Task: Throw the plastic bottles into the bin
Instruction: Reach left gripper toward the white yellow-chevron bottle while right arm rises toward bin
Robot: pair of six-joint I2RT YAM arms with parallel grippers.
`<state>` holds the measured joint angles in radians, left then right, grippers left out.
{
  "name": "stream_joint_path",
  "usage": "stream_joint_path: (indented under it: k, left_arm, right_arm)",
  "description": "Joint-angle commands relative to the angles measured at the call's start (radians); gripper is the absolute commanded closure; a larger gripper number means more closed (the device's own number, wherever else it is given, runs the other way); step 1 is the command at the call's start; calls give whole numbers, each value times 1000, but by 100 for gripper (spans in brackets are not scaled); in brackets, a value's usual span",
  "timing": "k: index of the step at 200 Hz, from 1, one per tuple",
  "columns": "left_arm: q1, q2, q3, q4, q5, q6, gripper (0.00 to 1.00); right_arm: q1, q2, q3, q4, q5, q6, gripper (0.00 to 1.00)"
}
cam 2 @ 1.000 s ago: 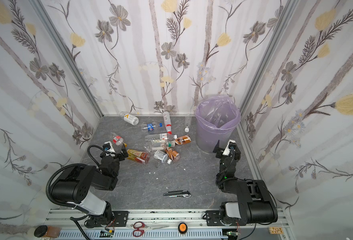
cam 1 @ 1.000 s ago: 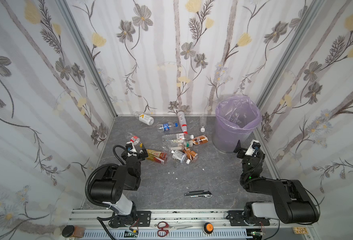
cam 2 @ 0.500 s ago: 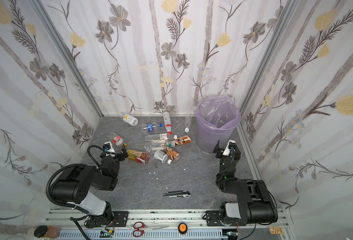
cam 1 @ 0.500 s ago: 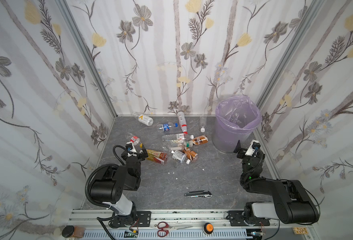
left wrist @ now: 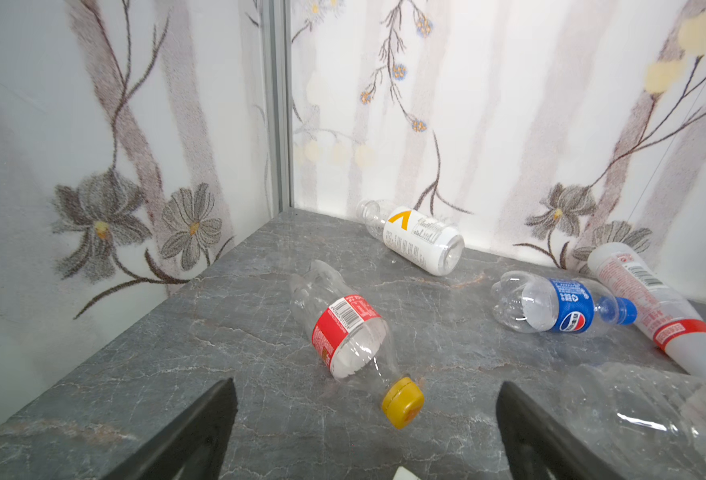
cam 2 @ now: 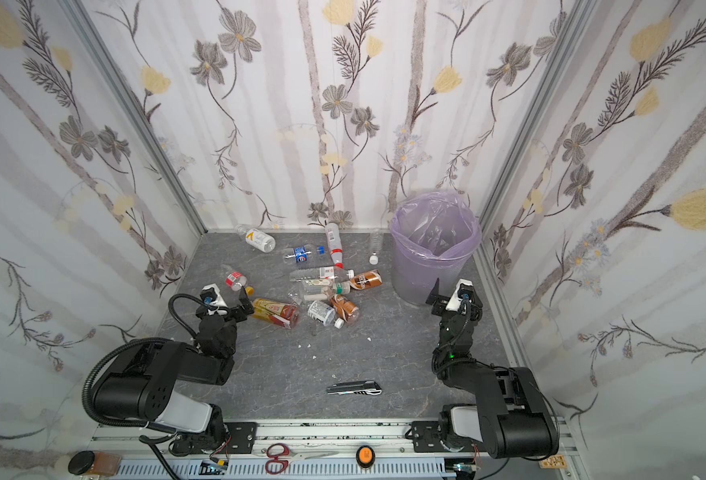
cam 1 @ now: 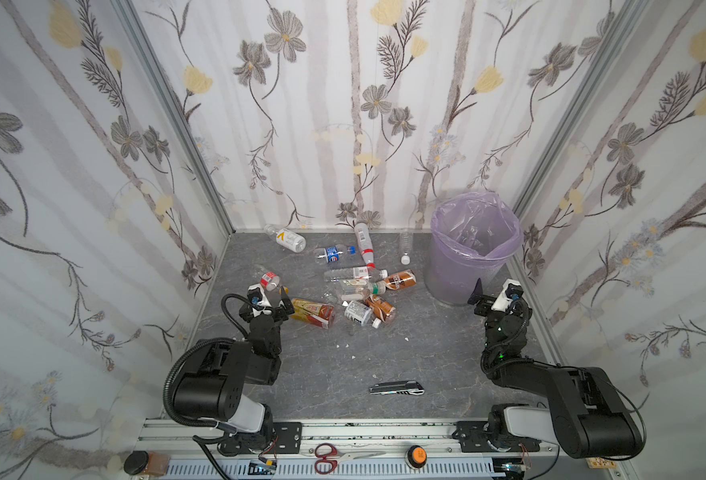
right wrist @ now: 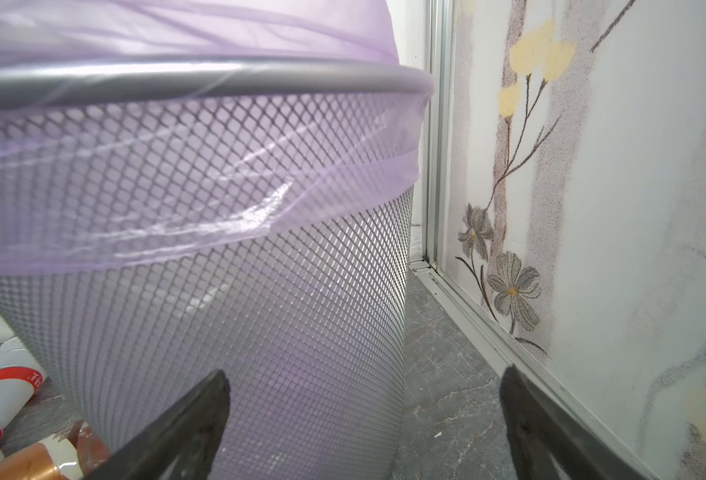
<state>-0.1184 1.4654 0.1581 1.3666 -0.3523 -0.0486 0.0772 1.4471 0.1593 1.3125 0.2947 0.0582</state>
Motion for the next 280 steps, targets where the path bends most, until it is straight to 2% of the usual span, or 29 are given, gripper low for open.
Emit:
stream_joint_path:
  k: [1, 24, 43, 55, 77, 88, 108, 122, 136, 145, 160, 187, 198, 220, 240, 280]
  left_arm:
    - [-33, -63, -18, 39, -99, 34, 0]
    - [-113, -145, -19, 31, -224, 93, 0]
    - [-160, -240, 10, -54, -326, 41, 0]
    - [-172, -319, 85, -271, -365, -40, 0]
    - [-173, -398, 200, -543, -327, -160, 0]
    - [-173, -407, 273, -673, -304, -198, 0]
    - [-171, -371, 454, -967, -334, -333, 0]
    - [-168, -327, 581, -1154, -247, -360, 0]
    - [-150, -286, 686, -1278, -99, -384, 0]
    - [-131, -275, 708, -1291, -20, -449, 0]
    - [-112, -295, 699, -1281, 42, -529, 0]
    - [-67, -268, 738, -1258, 128, -567, 0]
    - [-35, -212, 795, -1304, 165, -614, 0]
    - [34, -14, 942, -1410, 264, -717, 0]
    - [82, 156, 1054, -1435, 397, -788, 0]
    - [92, 401, 1311, -1463, 419, -821, 0]
  right_arm:
    - [26, -37, -21, 39, 55, -36, 0]
    - [66, -130, -7, -86, 126, -45, 0]
    - [102, -196, 18, -220, 198, -20, 0]
    - [124, -234, 33, -313, 245, 18, 0]
    - [190, -302, 87, -549, 370, 74, 0]
    - [223, -324, 85, -561, 427, 61, 0]
    - [286, -361, 83, -548, 479, 6, 0]
    - [322, -382, 126, -600, 471, 15, 0]
    - [337, -412, 187, -701, 374, 68, 0]
    - [353, -417, 211, -724, 352, 74, 0]
    - [386, -414, 265, -763, 319, 47, 0]
    - [430, -376, 360, -806, 258, -24, 0]
    - [438, -352, 390, -814, 223, -37, 0]
    - [446, -295, 444, -821, 164, -38, 0]
    - [459, -239, 514, -854, 149, -39, 0]
    - [486, -154, 680, -952, 128, -52, 0]
